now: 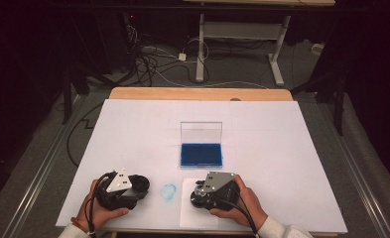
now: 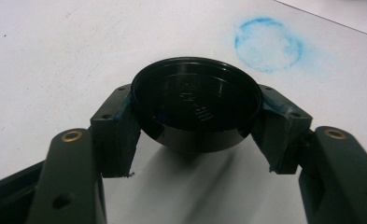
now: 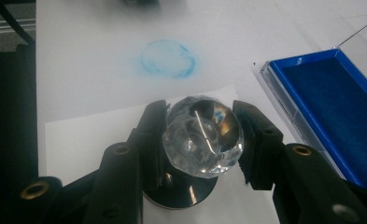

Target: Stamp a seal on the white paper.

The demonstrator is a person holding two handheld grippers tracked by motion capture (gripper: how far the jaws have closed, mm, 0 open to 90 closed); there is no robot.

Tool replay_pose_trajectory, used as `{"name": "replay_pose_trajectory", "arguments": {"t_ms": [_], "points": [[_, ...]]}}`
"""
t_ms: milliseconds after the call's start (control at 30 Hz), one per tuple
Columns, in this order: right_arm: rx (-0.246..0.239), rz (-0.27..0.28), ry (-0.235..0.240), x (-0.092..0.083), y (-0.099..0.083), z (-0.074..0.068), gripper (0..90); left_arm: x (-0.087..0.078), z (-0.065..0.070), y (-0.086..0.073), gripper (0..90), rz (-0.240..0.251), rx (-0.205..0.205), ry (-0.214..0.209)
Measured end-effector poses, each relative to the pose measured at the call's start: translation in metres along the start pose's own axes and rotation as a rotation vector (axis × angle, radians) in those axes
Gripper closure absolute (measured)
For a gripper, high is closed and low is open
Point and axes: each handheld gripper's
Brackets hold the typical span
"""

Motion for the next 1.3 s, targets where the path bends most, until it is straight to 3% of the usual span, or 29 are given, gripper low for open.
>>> {"name": "replay_pose_trajectory", "arguments": {"t_ms": [100, 267, 533, 1300], "points": [[0.011, 0.005, 0.01, 0.0, -0.002, 0.001, 57.7, 0.0, 0.0, -0.001, 36.7, 0.003, -0.006, -0.002], [-0.032, -0.022, -0.011, 0.001, 0.0, -0.005, 57.7, 0.0, 0.001, -0.001, 36.7, -0.002, -0.003, -0.008], [-0.051, -0.033, -0.02, 0.001, 0.001, -0.009, 57.6, 0.0, 0.001, -0.001, 36.7, 0.006, -0.005, -0.02], [-0.056, -0.066, -0.009, 0.001, 0.003, -0.008, 57.5, 0.001, 0.001, -0.002, 36.7, 0.004, -0.01, -0.027]]}}
Point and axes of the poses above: each handheld gripper's, and its own axes: x roughly forward along the jaws, y roughly out of its top, z roughly to its right, and after that the axes turned 1 degree about z, right-handed
